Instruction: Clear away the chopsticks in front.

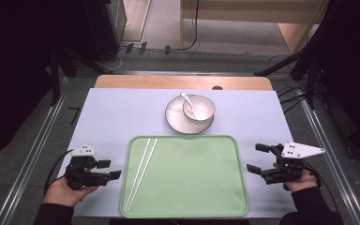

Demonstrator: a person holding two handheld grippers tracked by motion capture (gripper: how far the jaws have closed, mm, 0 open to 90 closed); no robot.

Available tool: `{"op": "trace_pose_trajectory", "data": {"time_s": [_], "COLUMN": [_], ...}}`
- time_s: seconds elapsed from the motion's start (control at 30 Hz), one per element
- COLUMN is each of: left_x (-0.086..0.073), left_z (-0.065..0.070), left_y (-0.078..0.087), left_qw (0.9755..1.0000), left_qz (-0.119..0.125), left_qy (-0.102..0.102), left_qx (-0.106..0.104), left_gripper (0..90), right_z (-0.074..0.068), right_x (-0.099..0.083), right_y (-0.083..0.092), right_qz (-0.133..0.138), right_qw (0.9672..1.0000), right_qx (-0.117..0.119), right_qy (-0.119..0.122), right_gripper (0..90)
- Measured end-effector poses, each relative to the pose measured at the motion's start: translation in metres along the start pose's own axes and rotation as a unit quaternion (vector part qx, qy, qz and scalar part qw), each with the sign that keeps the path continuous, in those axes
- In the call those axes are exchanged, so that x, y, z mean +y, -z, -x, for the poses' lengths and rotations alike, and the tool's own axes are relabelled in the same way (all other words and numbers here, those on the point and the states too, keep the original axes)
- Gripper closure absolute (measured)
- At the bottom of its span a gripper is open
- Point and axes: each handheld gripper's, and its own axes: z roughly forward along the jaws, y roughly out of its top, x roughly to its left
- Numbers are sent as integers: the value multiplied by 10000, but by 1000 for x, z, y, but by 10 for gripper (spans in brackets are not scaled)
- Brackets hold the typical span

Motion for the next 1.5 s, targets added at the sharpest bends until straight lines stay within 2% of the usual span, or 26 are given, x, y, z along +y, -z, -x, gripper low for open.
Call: {"op": "trace_pose_trajectory", "data": {"time_s": [0.03, 0.13, 0.27, 0.43, 0.6, 0.77, 1.5], "left_x": [-2, -7, -12, -17, -20, -19, -19], "left_z": [-1, -7, -14, -20, -27, -26, -25], "left_y": [1, 4, 9, 13, 15, 15, 11], "left_qw": [10000, 9998, 9993, 9988, 9984, 9983, 9985], "left_qz": [49, 116, 229, 340, 388, 440, 397], "left_qy": [12, 89, 215, 179, 256, 230, 229], "left_qx": [86, 95, 208, 296, 308, 319, 291], "left_gripper": [334, 334, 334, 333, 333, 333, 329], "right_z": [0, 0, -1, -1, -1, -1, -1], "right_x": [0, -1, -1, -2, -2, -2, -2], "right_y": [0, 2, 3, 4, 4, 3, 2], "right_qz": [2, 19, 31, 28, 18, 18, -9], "right_qw": [10000, 10000, 10000, 10000, 10000, 10000, 10000], "right_qx": [0, -1, -10, -21, 6, 2, 12], "right_qy": [-3, -3, -23, -18, -13, -17, -8], "right_gripper": [149, 149, 149, 149, 149, 150, 149]}}
